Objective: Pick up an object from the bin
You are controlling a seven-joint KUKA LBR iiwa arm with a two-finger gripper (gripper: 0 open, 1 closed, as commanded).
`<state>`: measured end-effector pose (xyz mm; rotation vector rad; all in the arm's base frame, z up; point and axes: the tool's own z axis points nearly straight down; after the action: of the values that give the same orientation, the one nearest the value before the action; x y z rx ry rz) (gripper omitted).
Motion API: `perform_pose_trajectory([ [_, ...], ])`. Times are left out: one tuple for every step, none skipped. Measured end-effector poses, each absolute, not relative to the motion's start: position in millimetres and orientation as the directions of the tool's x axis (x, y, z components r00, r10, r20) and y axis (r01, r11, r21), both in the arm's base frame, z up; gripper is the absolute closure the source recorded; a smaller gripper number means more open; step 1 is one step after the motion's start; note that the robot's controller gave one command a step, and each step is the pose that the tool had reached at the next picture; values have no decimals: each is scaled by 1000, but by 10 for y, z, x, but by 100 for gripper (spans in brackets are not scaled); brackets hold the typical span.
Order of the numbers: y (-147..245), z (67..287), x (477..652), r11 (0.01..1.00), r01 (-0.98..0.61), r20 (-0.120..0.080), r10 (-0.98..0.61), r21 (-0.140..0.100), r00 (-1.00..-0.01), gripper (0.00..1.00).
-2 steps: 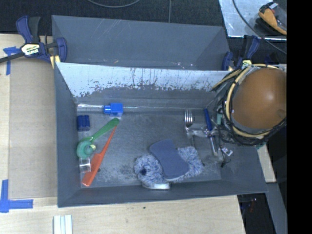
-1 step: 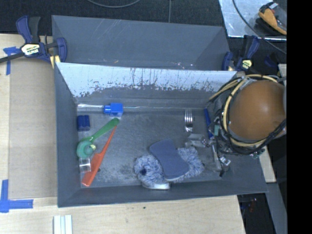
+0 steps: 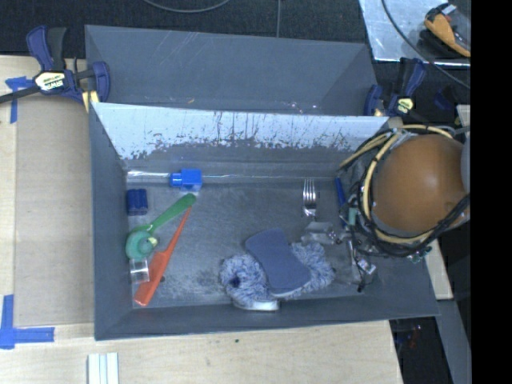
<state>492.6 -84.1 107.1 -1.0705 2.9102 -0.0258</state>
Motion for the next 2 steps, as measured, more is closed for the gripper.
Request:
perform_pose_trajectory([
  [-1108, 1293, 4970, 648, -761, -28, -762, -37, -647, 0],
  [-1127, 829, 4977, 607, -794, -31, -795, -39, -606, 0],
])
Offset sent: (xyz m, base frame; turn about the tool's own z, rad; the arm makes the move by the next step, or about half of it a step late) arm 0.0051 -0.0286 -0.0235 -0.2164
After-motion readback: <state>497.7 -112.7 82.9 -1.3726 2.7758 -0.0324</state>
